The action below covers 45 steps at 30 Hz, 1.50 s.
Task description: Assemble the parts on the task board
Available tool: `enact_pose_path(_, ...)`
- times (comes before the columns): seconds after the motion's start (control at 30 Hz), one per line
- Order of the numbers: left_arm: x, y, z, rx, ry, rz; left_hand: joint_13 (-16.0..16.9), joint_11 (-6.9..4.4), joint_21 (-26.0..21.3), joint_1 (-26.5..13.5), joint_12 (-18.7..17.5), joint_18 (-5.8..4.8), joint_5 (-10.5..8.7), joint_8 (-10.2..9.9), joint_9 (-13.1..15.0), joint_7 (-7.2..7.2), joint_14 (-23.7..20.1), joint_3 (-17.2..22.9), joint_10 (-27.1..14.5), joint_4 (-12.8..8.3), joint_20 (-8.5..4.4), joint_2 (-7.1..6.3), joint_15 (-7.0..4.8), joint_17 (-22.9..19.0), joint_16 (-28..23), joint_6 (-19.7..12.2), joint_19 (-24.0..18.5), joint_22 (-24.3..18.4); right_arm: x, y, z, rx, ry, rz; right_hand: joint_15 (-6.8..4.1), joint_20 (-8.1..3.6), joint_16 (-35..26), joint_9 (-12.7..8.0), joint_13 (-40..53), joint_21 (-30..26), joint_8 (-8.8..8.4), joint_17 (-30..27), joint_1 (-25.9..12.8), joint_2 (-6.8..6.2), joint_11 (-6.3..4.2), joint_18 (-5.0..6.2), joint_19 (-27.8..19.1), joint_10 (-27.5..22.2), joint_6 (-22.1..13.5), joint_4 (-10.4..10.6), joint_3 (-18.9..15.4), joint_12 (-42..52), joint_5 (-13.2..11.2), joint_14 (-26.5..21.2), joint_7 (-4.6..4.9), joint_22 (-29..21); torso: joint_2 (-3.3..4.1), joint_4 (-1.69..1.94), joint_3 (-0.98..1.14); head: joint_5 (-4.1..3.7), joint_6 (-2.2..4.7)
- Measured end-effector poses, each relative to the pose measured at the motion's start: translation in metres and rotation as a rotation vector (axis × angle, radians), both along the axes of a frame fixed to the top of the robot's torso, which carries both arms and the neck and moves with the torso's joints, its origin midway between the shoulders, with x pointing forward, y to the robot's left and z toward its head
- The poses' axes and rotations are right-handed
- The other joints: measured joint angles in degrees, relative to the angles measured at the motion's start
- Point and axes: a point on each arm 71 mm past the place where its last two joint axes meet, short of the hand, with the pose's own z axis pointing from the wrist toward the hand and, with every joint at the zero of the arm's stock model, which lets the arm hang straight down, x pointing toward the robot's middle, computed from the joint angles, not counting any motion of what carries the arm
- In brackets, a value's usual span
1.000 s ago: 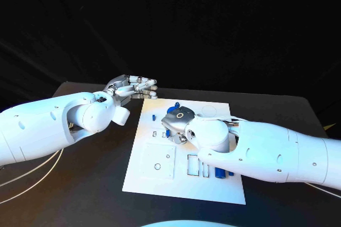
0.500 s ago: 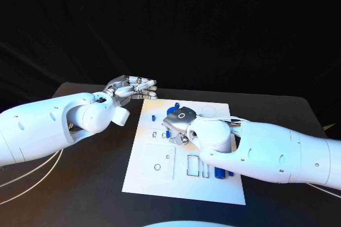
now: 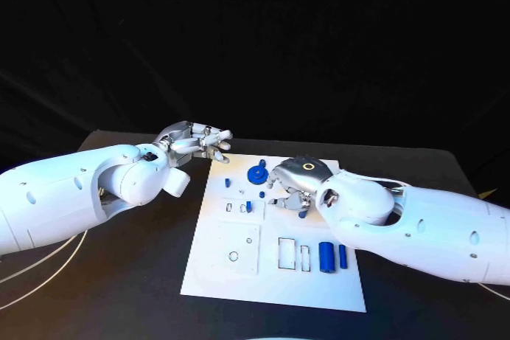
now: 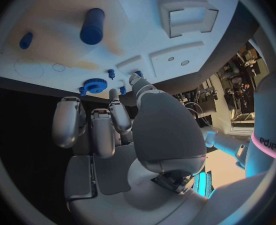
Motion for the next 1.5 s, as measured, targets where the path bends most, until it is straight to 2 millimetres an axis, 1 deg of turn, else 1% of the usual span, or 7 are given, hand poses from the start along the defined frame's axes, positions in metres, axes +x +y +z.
enact_pose_path(0.17,0.000,-0.002,-0.006,0.101,0.030,-0.057,5.15,-1.30,9.09,-0.75,5.78,-0.01,0.00,2.00,1.92,-1.44,8.22,-1.41,1.74,1.12,-4.06,0.65,-2.05,31.86,31.10,1.78,7.38,5.34,0.010,-0.035,0.009,0.172,0.157,-0.054,-0.31,-0.11,-13.88,-0.01,-18.40,-16.22,0.00,-15.98,2.10,0.75,-0.02,3.90,-10.02,-11.74,0.28,-0.99,2.85,-16.15,1.94,-3.29,0.25,-13.16,-0.36,-0.04,0.00,-0.31,0.37)
enact_pose_path(0.3,0.000,-0.008,-0.012,0.228,0.062,-0.128,16.30,-2.97,32.21,-1.80,17.78,-2.74,0.30,5.96,6.40,-2.31,9.90,-2.99,-1.27,2.01,-5.91,1.26,-2.97,50.07,52.21,1.51,13.73,31.81,0.014,-0.065,0.013,0.362,0.342,-0.118,-0.10,0.00,-35.41,-0.26,-34.85,-30.75,-0.92,-35.21,3.25,-0.12,0.03,5.60,-16.81,-12.96,1.18,-2.07,6.29,-35.75,2.31,-9.59,0.18,-24.16,-0.71,-0.13,0.03,-0.48,0.52)
enact_pose_path(0.5,-0.001,-0.018,-0.019,0.419,0.090,-0.207,37.31,-3.71,47.79,-1.34,38.49,-5.41,0.10,11.82,13.17,-3.81,10.01,-2.78,-2.13,2.05,-7.13,2.16,-3.79,50.98,58.98,-0.90,19.41,53.85,0.018,-0.100,0.014,0.599,0.549,-0.200,1.86,1.69,-55.28,-0.93,-49.13,-39.83,-2.68,-46.07,4.20,-0.47,1.62,5.60,-20.23,-6.51,2.74,-5.36,10.82,-54.29,2.30,-13.72,1.47,-30.56,-1.21,-0.18,0.21,-0.63,0.57)
enact_pose_path(0.77,-0.001,-0.026,-0.023,0.644,0.122,-0.260,36.09,-3.26,47.94,-1.55,37.15,-5.47,0.00,11.38,14.52,-2.76,10.01,-2.40,-6.73,2.43,-7.00,2.83,-3.79,50.98,58.80,-4.93,20.21,54.15,0.018,-0.125,0.014,0.798,0.704,-0.257,5.04,4.72,-70.77,-2.86,-58.55,-51.14,-3.12,-57.02,2.66,0.10,3.73,5.59,-20.91,-3.70,1.56,-8.09,13.30,-65.78,2.31,-16.19,3.05,-40.85,-1.61,-0.23,0.54,-0.57,0.29)
enact_pose_path(0.87,0.000,-0.031,-0.025,0.718,0.126,-0.268,43.35,-3.14,53.39,-3.81,43.78,-7.17,0.00,11.47,15.04,-2.82,10.02,-2.87,-2.46,2.89,-6.85,3.22,-3.79,50.98,58.80,-4.82,22.33,62.88,0.017,-0.131,0.015,0.841,0.733,-0.268,3.92,3.88,-72.15,-3.25,-60.27,-52.39,-3.12,-59.07,2.52,0.13,3.28,5.59,-16.36,-1.30,2.19,-10.00,12.40,-67.27,2.42,-11.81,2.84,-43.43,-1.68,-0.23,0.61,-0.64,0.12)
enact_pose_path(1.07,0.000,-0.043,-0.027,0.849,0.127,-0.266,54.80,-3.99,56.38,-11.14,53.97,-8.03,0.00,13.63,16.87,-3.98,9.87,-5.96,3.49,3.07,-6.98,3.35,-3.99,50.97,58.80,-2.63,22.46,63.70,0.017,-0.140,0.016,0.878,0.745,-0.282,0.17,0.56,-67.34,-2.58,-57.81,-48.63,-1.10,-56.71,-0.62,-1.14,-0.36,5.59,-6.86,7.15,6.34,-10.37,7.27,-63.72,5.68,-0.92,-0.29,-43.09,-1.71,-0.26,0.62,-0.68,-0.21)
enact_pose_path(1.5,0.004,-0.070,-0.020,0.994,0.166,-0.239,57.39,-4.40,56.61,-17.48,55.73,-8.03,0.00,14.21,18.84,-4.05,10.05,-10.08,3.93,3.12,-7.05,2.60,-4.17,50.96,58.81,-2.70,22.53,63.69,0.018,-0.146,0.017,0.845,0.681,-0.302,-1.72,-1.50,-44.74,4.18,-40.17,-43.32,1.99,-33.61,-8.19,-1.22,-2.26,5.58,-3.36,4.42,6.72,-6.63,-3.27,-50.53,15.08,-2.41,-2.14,-38.95,-1.72,-0.31,0.61,-0.69,-1.19)
